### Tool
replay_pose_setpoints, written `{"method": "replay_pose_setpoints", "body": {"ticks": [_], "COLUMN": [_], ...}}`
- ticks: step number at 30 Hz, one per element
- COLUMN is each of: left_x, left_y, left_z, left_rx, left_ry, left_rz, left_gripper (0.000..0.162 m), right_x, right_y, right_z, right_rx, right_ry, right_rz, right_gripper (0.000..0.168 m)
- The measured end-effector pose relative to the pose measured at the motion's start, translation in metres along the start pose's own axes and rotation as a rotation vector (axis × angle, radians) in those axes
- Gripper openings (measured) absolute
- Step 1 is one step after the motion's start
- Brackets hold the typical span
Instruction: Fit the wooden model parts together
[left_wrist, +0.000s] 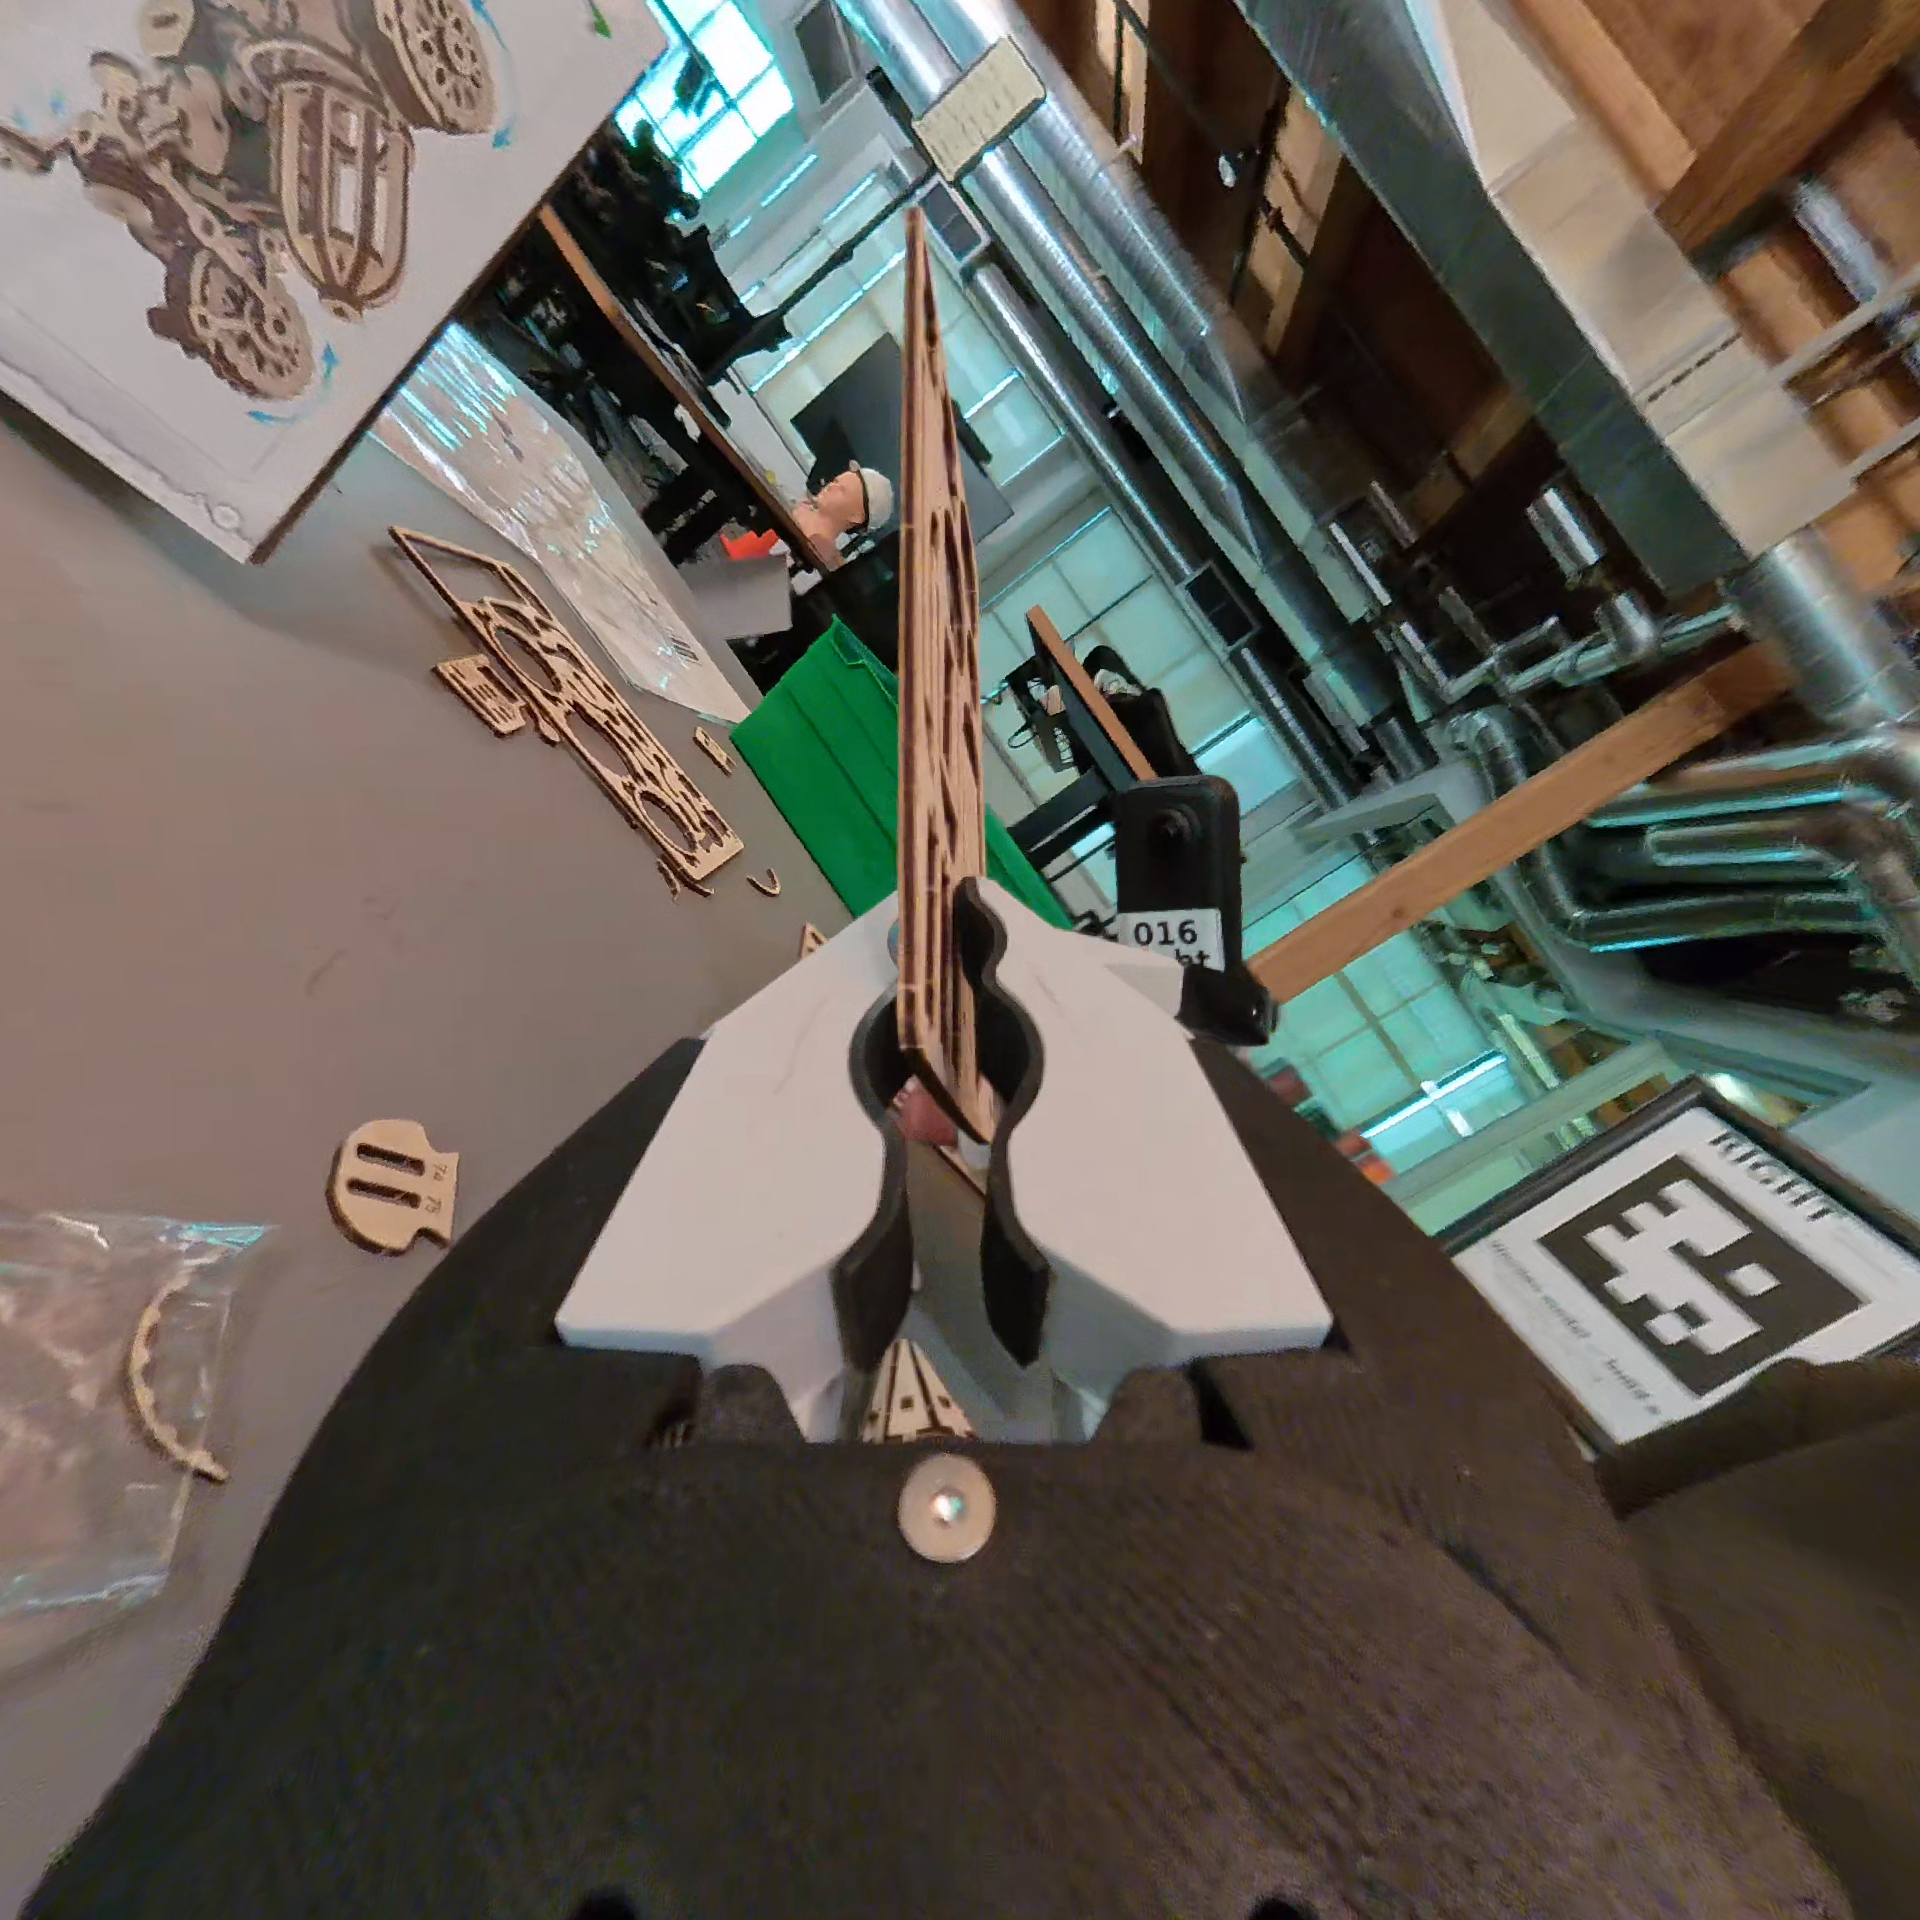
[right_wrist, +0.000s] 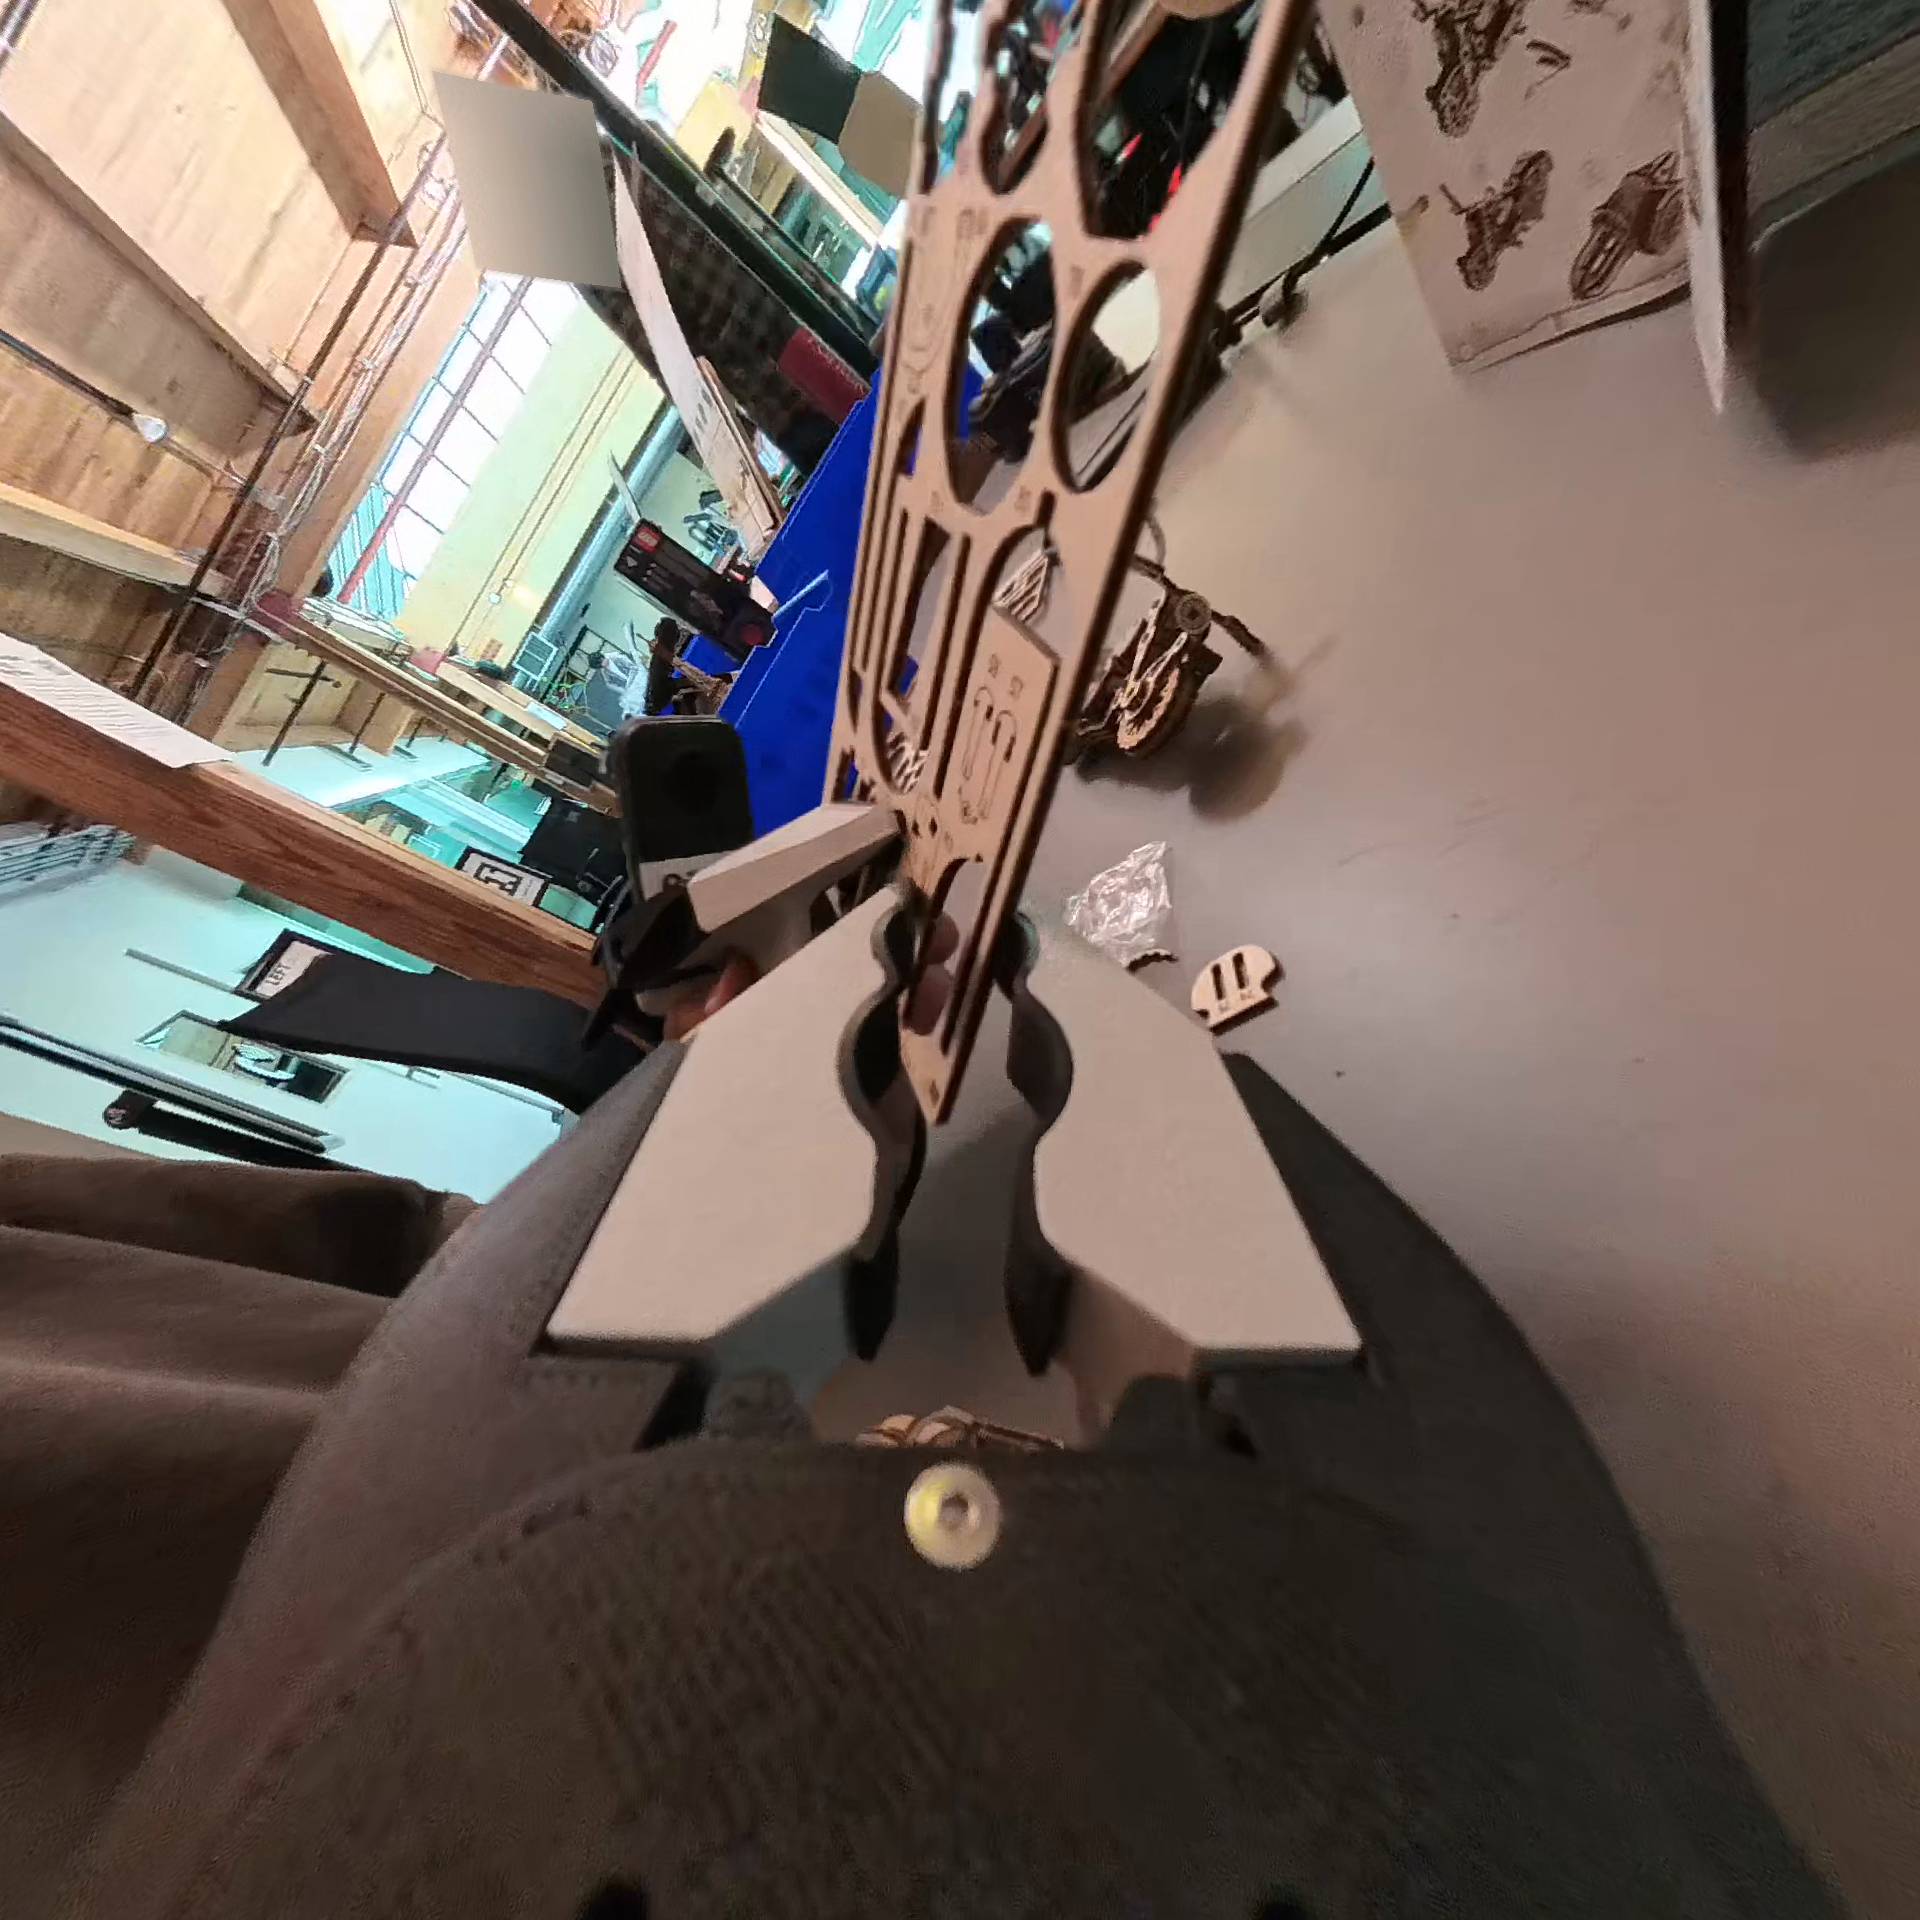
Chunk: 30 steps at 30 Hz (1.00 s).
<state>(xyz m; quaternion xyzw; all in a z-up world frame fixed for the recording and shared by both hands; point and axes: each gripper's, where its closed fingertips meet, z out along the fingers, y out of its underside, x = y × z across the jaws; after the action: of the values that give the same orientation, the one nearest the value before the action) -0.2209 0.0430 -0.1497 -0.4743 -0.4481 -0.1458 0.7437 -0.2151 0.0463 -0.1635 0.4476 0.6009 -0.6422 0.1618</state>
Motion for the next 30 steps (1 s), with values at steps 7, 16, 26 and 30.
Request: {"method": "replay_pose_setpoints", "body": {"ticks": [7, 16, 26, 30], "left_x": [0.007, 0.01, 0.007, 0.004], "left_y": [0.001, 0.002, 0.01, 0.011], "left_z": [0.0, 0.002, 0.003, 0.003], "left_rx": [-0.001, -0.001, -0.018, -0.015], "left_ry": [-0.047, -0.031, -0.1, -0.112], "left_rz": [0.171, 0.183, 0.279, 0.27], "left_gripper": [0.002, 0.001, 0.002, 0.002], "right_x": [-0.002, 0.0, 0.005, 0.009], "right_y": [-0.001, -0.007, -0.007, -0.007], "right_z": [-0.002, -0.005, -0.007, -0.006], "right_rx": [-0.003, 0.036, 0.03, 0.031], "right_ry": [-0.038, -0.021, 0.007, 0.069], "right_rz": [0.031, -0.001, 0.017, -0.026], "right_gripper": [0.012, 0.02, 0.02, 0.02]}}
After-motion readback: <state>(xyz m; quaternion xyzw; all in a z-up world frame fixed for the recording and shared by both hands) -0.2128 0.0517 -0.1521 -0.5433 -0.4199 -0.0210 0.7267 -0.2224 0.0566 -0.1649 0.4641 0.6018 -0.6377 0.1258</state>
